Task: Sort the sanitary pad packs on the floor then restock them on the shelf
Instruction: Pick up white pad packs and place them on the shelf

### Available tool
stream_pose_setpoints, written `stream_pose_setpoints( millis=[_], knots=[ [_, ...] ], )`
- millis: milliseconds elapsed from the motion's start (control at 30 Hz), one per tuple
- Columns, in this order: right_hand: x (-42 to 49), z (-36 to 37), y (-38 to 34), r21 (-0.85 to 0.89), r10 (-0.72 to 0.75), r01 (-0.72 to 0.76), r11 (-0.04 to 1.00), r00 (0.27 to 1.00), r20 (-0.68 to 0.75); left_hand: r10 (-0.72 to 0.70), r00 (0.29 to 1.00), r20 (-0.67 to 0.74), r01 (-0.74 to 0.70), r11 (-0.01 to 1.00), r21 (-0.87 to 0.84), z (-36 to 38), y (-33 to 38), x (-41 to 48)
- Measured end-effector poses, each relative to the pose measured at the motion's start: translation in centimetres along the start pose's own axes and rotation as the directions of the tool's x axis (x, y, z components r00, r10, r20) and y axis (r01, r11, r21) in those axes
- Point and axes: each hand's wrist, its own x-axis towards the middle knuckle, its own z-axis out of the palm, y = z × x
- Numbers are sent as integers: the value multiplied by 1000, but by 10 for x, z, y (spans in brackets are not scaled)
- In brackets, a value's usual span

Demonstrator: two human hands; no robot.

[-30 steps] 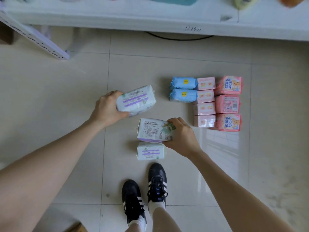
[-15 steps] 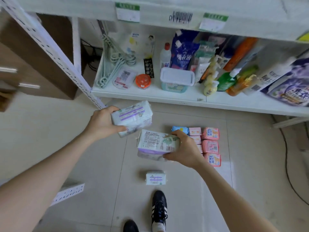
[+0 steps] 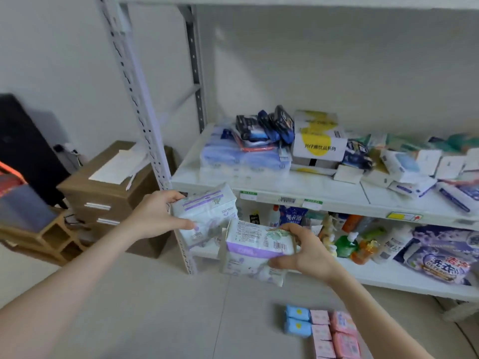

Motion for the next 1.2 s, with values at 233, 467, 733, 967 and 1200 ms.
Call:
stream_pose_setpoints(
  millis=[233, 467, 733, 967, 1200],
  knots=[
    [-18, -27, -122, -30, -192, 192, 981, 981, 6, 97, 995, -26, -96, 995, 38, -120, 66, -33],
    [-34, -52, -207, -24, -330, 330, 944, 944, -13, 221, 972, -82, -209, 969, 131, -215, 122, -52],
    [-22, -92, -271, -63, -433, 429, 901, 898, -80, 290, 953, -85, -279, 953, 120, -282, 183, -29],
    [20, -135, -308, -66, -485, 481, 874, 863, -141, 311, 949, -57, -312, 950, -10, -315, 228, 28],
    [79, -163, -341, -67, -506, 502, 862, 853, -130, 323, 945, -45, -325, 945, -33, -352, 253, 94]
  ],
)
